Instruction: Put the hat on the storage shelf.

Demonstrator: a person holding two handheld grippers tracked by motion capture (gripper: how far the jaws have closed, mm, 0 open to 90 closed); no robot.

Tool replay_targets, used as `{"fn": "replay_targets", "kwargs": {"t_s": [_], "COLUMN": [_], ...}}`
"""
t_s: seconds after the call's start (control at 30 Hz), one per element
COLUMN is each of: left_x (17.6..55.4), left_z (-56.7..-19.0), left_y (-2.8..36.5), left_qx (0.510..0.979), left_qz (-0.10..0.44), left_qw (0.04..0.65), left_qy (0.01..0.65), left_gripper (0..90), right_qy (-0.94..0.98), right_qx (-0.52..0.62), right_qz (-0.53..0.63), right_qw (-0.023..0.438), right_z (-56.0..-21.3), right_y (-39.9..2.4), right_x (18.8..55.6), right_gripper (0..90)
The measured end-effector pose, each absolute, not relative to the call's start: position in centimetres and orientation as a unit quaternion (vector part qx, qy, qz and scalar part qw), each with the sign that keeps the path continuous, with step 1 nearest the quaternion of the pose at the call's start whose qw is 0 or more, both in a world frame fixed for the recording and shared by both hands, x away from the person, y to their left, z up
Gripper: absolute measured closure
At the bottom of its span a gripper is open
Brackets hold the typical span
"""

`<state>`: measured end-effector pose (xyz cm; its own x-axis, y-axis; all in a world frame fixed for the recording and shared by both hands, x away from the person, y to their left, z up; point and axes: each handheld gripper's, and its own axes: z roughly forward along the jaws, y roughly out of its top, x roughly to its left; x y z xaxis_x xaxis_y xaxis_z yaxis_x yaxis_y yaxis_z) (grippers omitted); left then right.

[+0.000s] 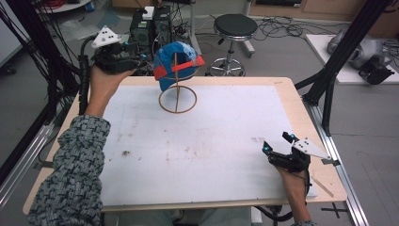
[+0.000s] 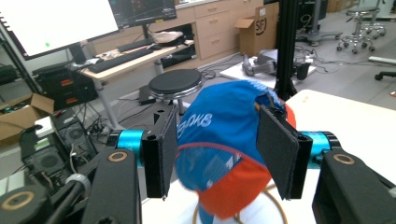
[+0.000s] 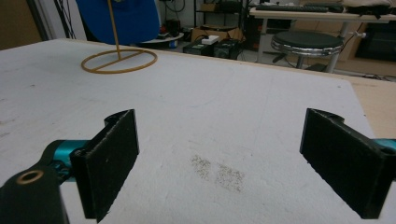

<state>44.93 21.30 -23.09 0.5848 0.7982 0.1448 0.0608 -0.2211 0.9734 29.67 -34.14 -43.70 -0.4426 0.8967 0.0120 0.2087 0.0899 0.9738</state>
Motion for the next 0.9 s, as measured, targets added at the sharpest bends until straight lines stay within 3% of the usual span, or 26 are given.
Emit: {"fn": "replay_targets", "kwargs": {"t_s": [0.9], "left_x": [37.9], "left_z": [-27.8], "left_y": [28.6], "left_qx": [0.66], "left_qz": [0.359], "left_qw": [0.549], "left_qy": [0.366], "left_gripper": [34.4], "right_qy": [0.666], "right_qx": [0.41], "right_qz": [0.527], "right_qw": [0.331], "right_z": [-43.4], "right_y": [-33.1], "right_x": [30.3], "right_gripper": [10.8]}}
